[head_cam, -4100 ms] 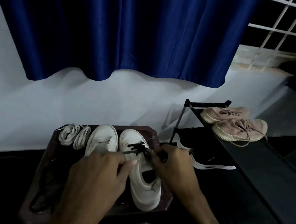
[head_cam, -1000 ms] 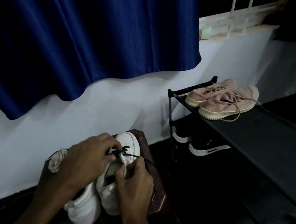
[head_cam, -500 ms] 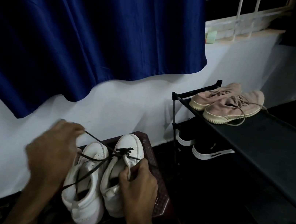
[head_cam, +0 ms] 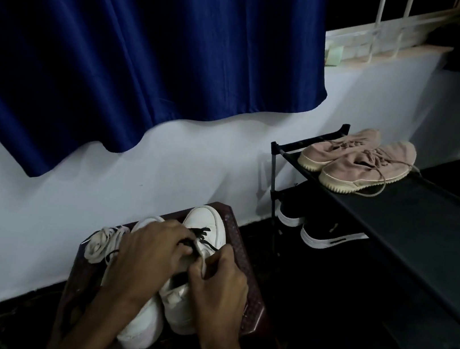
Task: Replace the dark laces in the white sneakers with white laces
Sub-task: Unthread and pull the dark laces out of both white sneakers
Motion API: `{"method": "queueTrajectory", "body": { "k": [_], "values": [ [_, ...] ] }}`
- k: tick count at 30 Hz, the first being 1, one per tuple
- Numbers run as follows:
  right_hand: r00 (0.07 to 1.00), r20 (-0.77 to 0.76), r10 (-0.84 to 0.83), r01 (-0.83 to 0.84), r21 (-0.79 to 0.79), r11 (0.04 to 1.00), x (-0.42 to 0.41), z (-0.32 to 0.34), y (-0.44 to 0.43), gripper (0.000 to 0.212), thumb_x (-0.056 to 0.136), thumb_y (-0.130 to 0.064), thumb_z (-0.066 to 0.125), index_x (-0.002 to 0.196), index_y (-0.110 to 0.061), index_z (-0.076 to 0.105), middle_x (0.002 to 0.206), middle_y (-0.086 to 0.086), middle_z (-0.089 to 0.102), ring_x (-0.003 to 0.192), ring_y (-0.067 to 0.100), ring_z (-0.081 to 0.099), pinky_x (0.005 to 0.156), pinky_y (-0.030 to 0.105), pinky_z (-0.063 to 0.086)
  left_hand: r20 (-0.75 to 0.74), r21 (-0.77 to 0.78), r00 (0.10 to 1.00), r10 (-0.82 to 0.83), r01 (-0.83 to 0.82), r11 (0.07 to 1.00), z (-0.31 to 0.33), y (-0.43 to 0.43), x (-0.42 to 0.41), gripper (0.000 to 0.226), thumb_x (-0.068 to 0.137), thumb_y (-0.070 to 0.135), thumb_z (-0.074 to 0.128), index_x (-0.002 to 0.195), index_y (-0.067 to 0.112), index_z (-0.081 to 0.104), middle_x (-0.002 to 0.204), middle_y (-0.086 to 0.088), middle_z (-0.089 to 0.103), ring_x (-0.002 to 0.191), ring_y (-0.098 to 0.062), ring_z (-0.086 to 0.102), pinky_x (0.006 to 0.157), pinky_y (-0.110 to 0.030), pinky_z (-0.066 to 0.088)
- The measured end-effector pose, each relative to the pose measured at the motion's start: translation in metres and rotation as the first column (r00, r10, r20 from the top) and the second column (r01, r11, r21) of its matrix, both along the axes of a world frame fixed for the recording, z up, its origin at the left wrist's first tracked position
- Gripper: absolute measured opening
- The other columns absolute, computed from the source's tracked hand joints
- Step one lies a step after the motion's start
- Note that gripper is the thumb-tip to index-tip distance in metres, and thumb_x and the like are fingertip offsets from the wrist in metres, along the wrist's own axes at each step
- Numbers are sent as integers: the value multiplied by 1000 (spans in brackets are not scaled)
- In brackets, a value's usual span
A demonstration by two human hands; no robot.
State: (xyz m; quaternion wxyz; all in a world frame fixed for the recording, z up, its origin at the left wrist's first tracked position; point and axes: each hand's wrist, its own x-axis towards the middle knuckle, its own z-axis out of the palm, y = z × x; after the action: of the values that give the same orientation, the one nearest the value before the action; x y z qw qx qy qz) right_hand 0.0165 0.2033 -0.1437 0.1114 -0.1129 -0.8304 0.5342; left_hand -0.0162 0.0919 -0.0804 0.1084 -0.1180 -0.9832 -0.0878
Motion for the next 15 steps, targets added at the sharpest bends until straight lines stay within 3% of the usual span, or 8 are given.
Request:
{"method": "queueTrajectory", "body": {
  "k": [2,4,8,11,13,15],
  "values": [
    [1000,-2,8,-8,5,1000,0,0,1,22,85,-40,56,85,-23,43,85,0,67,85,24,63,74,36,44,-21,-53,1000,23,-24,998,-6,5,-5,8,73,39,68,75,32,71,80,13,68,75,-14,67,60,-32,53],
    [1000,-7,16,-16,21,1000,0,0,2,22,86,-40,56,86,-23,41,85,0,67,85,23,63,75,36,44,-62,-134,997,38,-46,990,-2,8,-2,15,71,35,78,64,27,67,70,11,65,65,-17,66,50,-31,51],
    [1000,-24,9,-8,38,999,-2,1,1,21,86,-39,55,85,-24,41,84,-1,66,83,24,63,74,36,45,-217,111,939,267,-248,962,20,-13,7,10,81,32,74,73,30,69,81,10,68,77,-22,64,63,-34,50],
    [999,-36,5,-4,36,999,-2,1,2,20,86,-38,56,85,-21,45,81,-2,65,80,22,63,73,35,45,-324,272,820,471,-397,877,32,-50,7,11,87,38,67,81,28,67,83,0,69,73,-30,63,65,-36,48],
    [999,-36,6,-5,36,999,-3,1,2,20,86,-38,56,85,-20,47,79,-3,65,78,20,63,73,34,45,-327,362,780,534,-418,833,37,-84,2,25,87,49,61,84,26,67,87,-5,69,70,-32,62,68,-42,52],
    [999,-32,3,-2,32,999,-3,-1,2,20,85,-38,57,85,-20,48,78,-4,65,77,19,63,72,34,46,-251,319,815,523,-441,839,42,-106,1,34,82,64,54,79,31,65,82,-1,68,65,-28,60,67,-44,54]
  ]
}}
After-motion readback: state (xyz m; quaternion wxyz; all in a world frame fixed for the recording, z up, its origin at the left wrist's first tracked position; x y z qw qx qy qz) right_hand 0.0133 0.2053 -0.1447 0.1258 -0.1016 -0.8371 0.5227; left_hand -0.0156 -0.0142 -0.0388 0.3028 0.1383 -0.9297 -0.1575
